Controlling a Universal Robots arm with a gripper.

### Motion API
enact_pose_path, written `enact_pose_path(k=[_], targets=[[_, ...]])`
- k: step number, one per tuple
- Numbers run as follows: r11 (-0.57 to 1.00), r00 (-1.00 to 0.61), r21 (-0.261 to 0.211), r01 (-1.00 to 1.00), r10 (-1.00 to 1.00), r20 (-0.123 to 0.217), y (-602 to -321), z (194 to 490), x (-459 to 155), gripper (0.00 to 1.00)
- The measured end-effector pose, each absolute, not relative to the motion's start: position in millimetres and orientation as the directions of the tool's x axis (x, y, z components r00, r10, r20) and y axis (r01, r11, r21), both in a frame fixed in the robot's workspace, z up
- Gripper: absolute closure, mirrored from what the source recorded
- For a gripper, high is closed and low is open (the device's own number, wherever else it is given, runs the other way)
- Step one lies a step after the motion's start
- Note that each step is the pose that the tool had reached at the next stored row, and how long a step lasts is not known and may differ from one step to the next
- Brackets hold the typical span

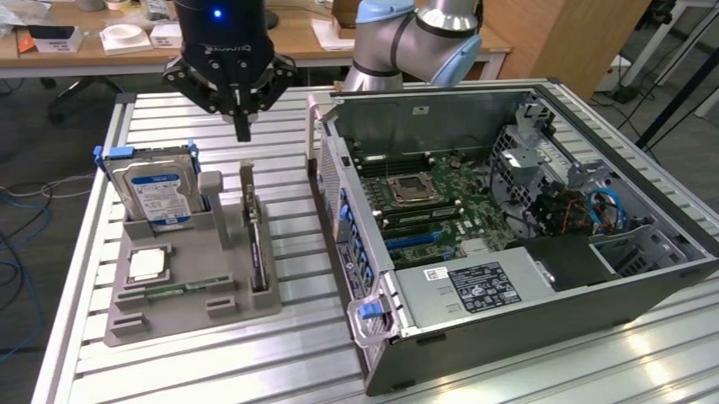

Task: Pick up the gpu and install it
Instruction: 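Reach for the gpu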

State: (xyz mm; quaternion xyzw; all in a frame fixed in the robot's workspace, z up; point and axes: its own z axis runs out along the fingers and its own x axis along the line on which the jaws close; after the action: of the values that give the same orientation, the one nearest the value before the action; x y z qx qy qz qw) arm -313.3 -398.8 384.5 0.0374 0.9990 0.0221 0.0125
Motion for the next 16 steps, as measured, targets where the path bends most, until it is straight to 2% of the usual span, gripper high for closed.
enact_pose_path(k=[16], targets=[[0.996,-0.997,0.045,0.074,0.075,-0.023,-398.8,384.4,-317.3,0.89]])
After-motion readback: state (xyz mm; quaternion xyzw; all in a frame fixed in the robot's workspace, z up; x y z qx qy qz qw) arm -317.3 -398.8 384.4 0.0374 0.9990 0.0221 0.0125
